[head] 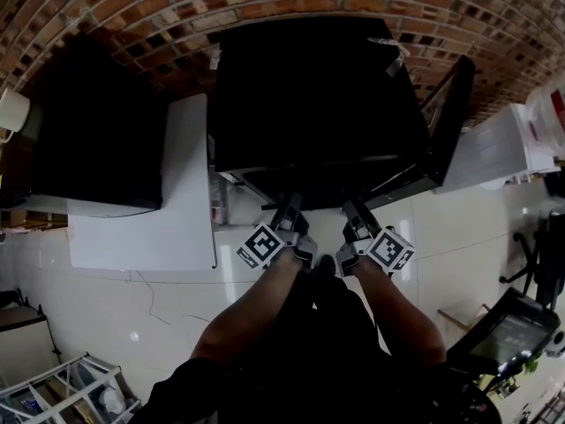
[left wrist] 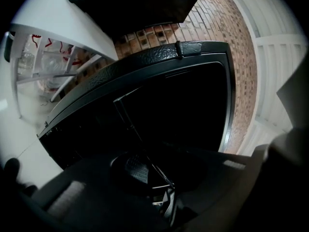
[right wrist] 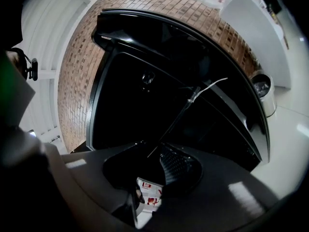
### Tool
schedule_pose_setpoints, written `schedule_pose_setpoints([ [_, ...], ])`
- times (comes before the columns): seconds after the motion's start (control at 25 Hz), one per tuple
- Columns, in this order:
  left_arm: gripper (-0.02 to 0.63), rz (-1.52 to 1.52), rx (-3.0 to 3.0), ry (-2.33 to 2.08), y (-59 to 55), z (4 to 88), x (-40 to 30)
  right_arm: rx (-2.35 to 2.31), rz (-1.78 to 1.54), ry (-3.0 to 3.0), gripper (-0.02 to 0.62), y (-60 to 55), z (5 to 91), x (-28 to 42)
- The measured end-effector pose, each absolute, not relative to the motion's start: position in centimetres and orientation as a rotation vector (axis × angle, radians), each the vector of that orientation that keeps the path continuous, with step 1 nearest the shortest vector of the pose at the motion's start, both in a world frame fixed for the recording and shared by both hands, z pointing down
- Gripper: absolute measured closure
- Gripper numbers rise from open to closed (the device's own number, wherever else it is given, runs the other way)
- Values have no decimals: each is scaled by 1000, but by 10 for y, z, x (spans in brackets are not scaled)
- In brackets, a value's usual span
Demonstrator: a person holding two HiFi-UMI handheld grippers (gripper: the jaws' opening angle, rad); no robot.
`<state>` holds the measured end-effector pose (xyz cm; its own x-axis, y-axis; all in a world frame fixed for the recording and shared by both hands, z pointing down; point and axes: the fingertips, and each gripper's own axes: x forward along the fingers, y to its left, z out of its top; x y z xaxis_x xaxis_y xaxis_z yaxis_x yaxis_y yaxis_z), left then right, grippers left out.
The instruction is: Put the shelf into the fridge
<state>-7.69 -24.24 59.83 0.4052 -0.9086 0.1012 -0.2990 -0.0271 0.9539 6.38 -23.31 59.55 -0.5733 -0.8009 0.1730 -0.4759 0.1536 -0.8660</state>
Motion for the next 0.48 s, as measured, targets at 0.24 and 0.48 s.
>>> schedule_pose_setpoints([
  [0.24, 546, -601, 1615, -1162, -263, 597, -83, -1231, -1381, 2124, 502, -251, 593, 57],
  [0.48, 535, -584, 1594, -1178, -255, 599, -80, -1229, -1376, 2101, 502, -261, 594, 57],
])
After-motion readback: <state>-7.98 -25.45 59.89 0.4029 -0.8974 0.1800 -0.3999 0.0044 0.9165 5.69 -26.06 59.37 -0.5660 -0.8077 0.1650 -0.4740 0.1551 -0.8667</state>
